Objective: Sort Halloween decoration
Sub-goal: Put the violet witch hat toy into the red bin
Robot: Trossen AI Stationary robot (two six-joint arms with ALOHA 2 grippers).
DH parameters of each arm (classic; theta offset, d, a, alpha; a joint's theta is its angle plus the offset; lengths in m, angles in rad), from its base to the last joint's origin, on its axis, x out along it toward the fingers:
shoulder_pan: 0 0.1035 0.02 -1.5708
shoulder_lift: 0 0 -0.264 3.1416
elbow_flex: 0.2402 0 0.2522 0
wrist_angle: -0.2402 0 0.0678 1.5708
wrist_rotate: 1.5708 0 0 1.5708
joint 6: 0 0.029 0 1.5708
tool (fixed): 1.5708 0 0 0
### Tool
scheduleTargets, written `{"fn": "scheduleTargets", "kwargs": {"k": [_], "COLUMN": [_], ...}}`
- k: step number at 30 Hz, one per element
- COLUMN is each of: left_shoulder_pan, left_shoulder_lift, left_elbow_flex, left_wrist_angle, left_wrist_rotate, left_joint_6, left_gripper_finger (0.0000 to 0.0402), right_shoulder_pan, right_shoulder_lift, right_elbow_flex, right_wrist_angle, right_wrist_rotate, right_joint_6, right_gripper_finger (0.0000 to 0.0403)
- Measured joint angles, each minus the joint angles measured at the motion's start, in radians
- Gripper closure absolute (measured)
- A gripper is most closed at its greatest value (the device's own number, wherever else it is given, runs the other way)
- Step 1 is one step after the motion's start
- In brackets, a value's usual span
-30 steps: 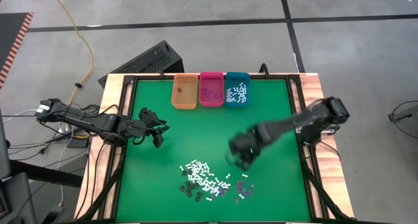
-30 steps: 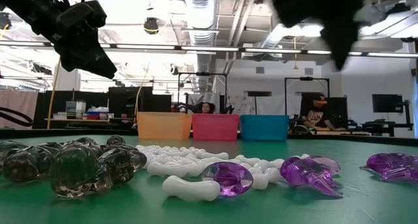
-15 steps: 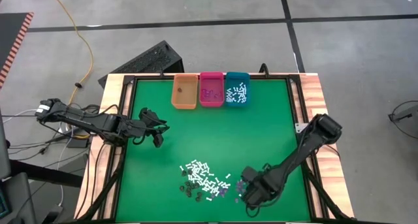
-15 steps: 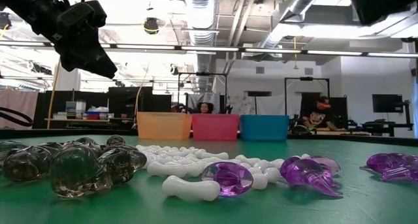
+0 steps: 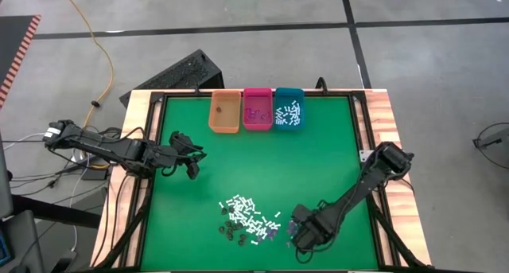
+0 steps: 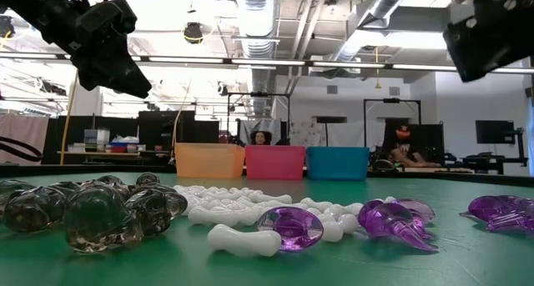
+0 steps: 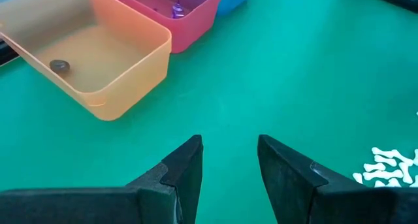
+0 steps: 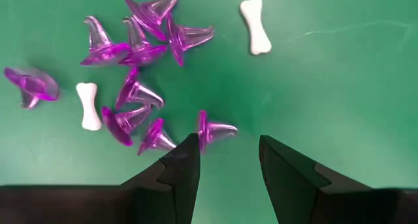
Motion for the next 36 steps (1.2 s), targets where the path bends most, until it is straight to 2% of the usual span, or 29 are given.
{"fn": "scheduleTargets", "kwargs": {"k": [10,13,19,21,26,32,36], "left_shoulder_pan": [0.0,0.0,0.0,0.0,0.0,0.0,0.0], "left_shoulder_lift": [0.0,0.0,0.0,0.0,0.0,0.0,0.0], "left_elbow_flex": [0.0,0.0,0.0,0.0,0.0,0.0,0.0], "left_wrist_angle": [-0.001,-0.001,-0.001,-0.001,-0.001,-0.001,-0.003], "left_wrist_rotate": [-0.002,-0.002,-0.002,-0.002,-0.002,-0.002,0.001], "left_joint_6": [0.0,-0.001,-0.001,-0.001,0.002,0.01,0.007], "left_gripper_finger": [0.0264,0.0264,0.0264,0.0264,0.0264,0.0264,0.0264], "right_shoulder_pan": [-0.012,-0.026,-0.066,-0.079,-0.117,-0.151,-0.153], "right_shoulder_lift": [-0.008,-0.008,-0.006,-0.006,0.001,-0.035,-0.118], "right_elbow_flex": [-0.076,-0.08,-0.082,-0.08,-0.043,0.02,0.023], "right_wrist_angle": [0.096,0.094,0.081,0.08,0.038,-0.034,-0.086], "right_wrist_rotate": [-0.035,-0.038,-0.057,-0.06,-0.056,0.041,0.042], "right_joint_6": [-0.021,-0.045,-0.116,-0.144,-0.205,-0.325,-0.31], "right_gripper_finger": [0.0229,0.0262,0.0369,0.0386,0.0374,0.038,0.0348]}}
